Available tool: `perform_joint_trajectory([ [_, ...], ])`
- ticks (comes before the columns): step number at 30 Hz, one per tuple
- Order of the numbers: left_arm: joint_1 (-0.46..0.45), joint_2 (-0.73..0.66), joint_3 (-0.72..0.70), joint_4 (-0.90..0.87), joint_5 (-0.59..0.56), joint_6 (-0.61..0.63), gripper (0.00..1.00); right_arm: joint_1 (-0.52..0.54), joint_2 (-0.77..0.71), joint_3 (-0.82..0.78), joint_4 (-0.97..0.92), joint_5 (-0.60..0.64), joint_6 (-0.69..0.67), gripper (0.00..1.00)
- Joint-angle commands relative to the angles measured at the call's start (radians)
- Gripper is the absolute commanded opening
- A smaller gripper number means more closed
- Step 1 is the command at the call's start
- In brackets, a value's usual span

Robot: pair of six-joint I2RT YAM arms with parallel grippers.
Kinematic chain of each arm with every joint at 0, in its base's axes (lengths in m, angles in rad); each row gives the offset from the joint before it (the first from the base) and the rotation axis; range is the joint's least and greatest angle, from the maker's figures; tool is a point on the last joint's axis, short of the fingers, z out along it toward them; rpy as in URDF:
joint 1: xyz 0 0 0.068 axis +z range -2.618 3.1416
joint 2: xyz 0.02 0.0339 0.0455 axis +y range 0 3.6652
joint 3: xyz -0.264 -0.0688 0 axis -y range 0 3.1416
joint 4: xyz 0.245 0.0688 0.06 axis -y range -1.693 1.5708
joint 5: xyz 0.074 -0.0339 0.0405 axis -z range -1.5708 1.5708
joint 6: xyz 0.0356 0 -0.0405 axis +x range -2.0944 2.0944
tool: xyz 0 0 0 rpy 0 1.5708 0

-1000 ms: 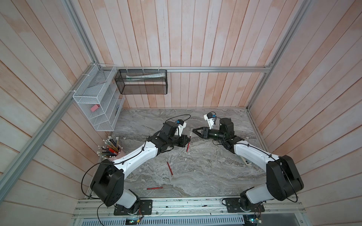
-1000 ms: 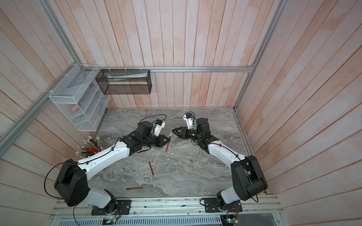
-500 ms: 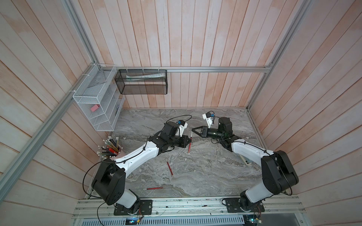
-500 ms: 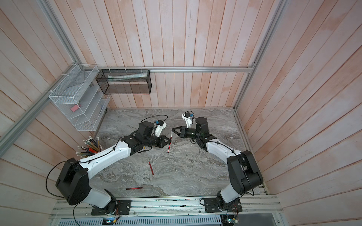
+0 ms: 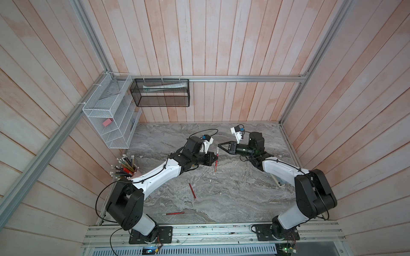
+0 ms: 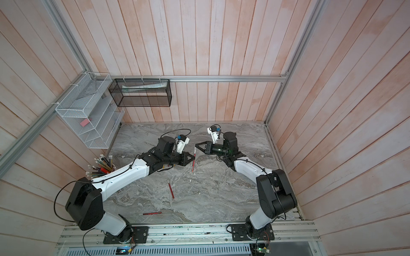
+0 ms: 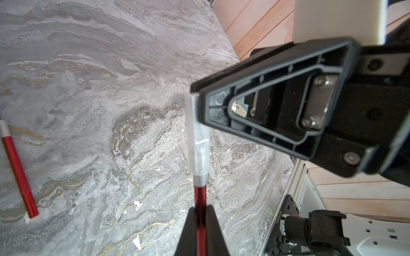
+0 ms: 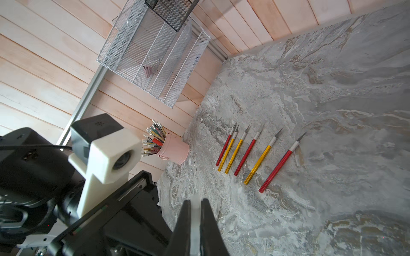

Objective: Remove protective caps from carving knives
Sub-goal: Remove the protective sleeve from the carving knife, then place the protective sleeve at the center of the board.

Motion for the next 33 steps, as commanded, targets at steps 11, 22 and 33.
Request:
perform_joint_trajectory([
  [11, -0.011, 0.062, -0.055, 0.03, 0.056, -0.02, 0.0, -0.09, 0.052, 0.154, -0.031, 0.104, -0.042, 0.0],
  [22, 0.014, 0.113, 0.034, -0.089, -0.109, -0.025, 0.0, -0.087, -0.113, 0.042, -0.489, 0.569, -0.307, 0.0],
  [33, 0.072, 0.236, 0.158, -0.137, -0.158, -0.036, 0.0, 0.048, -0.16, -0.058, -0.74, 0.791, -0.37, 0.0],
])
